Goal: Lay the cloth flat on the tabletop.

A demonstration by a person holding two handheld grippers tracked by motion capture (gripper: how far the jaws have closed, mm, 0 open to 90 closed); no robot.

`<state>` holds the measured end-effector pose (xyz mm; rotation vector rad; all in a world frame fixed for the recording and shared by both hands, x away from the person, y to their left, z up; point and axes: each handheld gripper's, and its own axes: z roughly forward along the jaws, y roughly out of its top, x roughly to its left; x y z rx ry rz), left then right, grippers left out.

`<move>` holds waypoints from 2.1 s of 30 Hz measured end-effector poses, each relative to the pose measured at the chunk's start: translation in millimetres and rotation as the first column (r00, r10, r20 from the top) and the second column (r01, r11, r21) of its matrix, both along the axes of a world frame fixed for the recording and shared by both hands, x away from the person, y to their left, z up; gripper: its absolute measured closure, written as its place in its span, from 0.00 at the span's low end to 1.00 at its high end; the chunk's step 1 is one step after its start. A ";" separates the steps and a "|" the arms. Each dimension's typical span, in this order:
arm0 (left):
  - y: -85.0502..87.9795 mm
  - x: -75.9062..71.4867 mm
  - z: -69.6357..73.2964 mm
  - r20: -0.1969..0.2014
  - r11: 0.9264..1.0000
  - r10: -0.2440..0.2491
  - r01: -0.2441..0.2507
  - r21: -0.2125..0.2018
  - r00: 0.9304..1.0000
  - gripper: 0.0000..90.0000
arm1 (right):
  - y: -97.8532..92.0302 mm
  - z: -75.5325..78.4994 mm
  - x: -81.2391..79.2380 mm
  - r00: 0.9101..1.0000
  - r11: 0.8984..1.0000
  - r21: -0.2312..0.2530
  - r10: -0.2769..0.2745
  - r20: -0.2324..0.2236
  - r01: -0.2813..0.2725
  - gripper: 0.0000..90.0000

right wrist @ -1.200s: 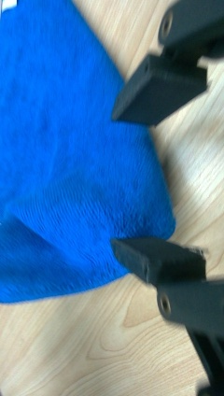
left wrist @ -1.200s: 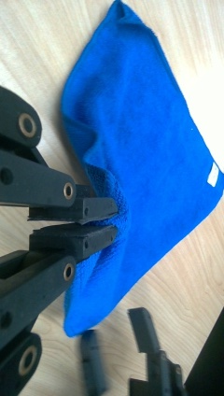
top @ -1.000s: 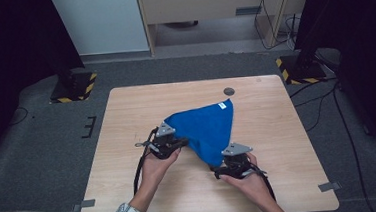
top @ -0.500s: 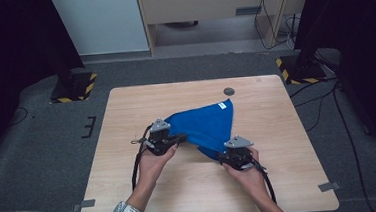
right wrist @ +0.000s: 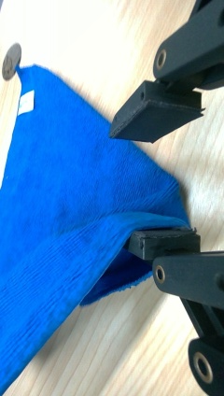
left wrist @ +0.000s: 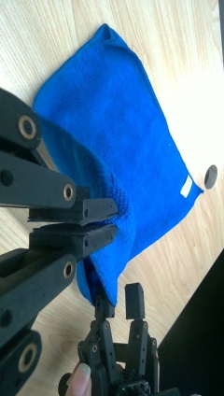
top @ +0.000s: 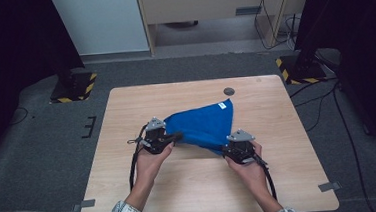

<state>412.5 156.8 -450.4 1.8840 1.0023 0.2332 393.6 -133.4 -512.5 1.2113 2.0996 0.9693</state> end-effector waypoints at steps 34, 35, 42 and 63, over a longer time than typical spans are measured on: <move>-3.5 42.7 5.3 -0.036 0.992 0.047 -0.043 0.115 0.998 0.95 | -14.1 36.9 50.8 0.985 0.969 0.190 0.166 -0.042 -0.155 0.94; -2.6 49.4 0.8 -0.050 0.991 0.056 -0.049 0.127 0.997 0.95 | -11.0 31.9 60.5 0.985 0.969 0.193 0.165 -0.055 -0.152 0.94; 5.0 77.9 -32.4 -0.126 0.978 0.109 -0.084 0.190 0.986 0.95 | 11.9 3.7 112.3 0.978 0.974 0.196 0.144 -0.153 -0.113 0.95; 7.2 74.8 -46.0 -0.143 0.978 0.117 -0.088 0.191 0.983 0.95 | 21.2 23.6 47.7 0.986 0.968 0.204 0.162 -0.049 -0.149 0.29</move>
